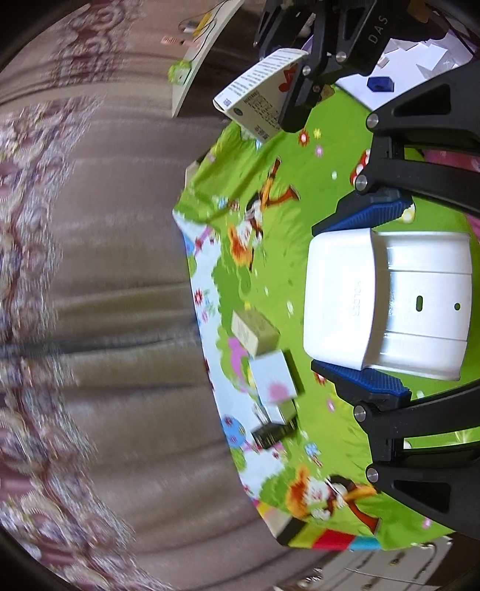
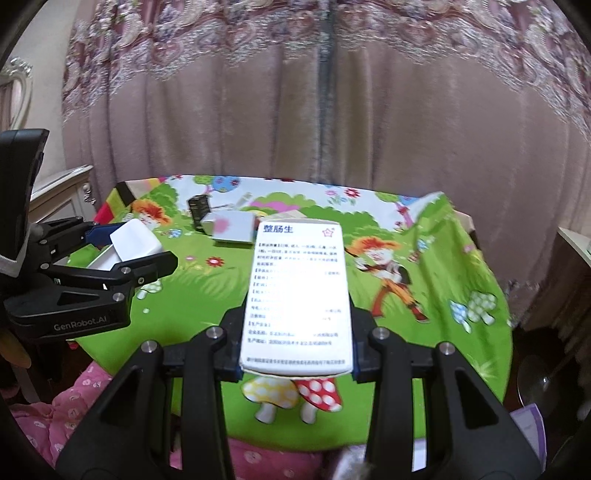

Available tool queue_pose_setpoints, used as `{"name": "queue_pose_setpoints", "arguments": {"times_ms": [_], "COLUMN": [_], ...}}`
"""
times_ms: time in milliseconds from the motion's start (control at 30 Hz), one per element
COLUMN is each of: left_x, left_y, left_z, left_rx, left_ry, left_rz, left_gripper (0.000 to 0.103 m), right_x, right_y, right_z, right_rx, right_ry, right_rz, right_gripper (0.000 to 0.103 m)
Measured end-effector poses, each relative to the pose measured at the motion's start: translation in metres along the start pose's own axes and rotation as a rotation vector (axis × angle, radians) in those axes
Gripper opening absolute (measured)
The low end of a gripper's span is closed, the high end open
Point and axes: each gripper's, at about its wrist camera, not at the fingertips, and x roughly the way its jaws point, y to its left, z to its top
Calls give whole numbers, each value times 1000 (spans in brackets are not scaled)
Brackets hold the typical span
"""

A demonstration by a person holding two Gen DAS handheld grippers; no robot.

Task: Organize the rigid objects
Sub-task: 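Lift both held boxes and carry them toward the white bin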

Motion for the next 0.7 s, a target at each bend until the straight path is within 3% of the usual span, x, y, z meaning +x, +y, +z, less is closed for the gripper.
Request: {"name": "queue_pose_setpoints", "arguments": {"times_ms": [700], "left_x": [21], "left_y": [-139], "left_z": [-5], "left_rx": [274], "left_ry": [86], "left_rz": [-229], "left_gripper": [65], "right_x": [-49], "right_y": [-94], "right_z": [-65], "right_rx": [184], "right_ry": [75], "right_rz": [-190], "right_gripper": [43]}}
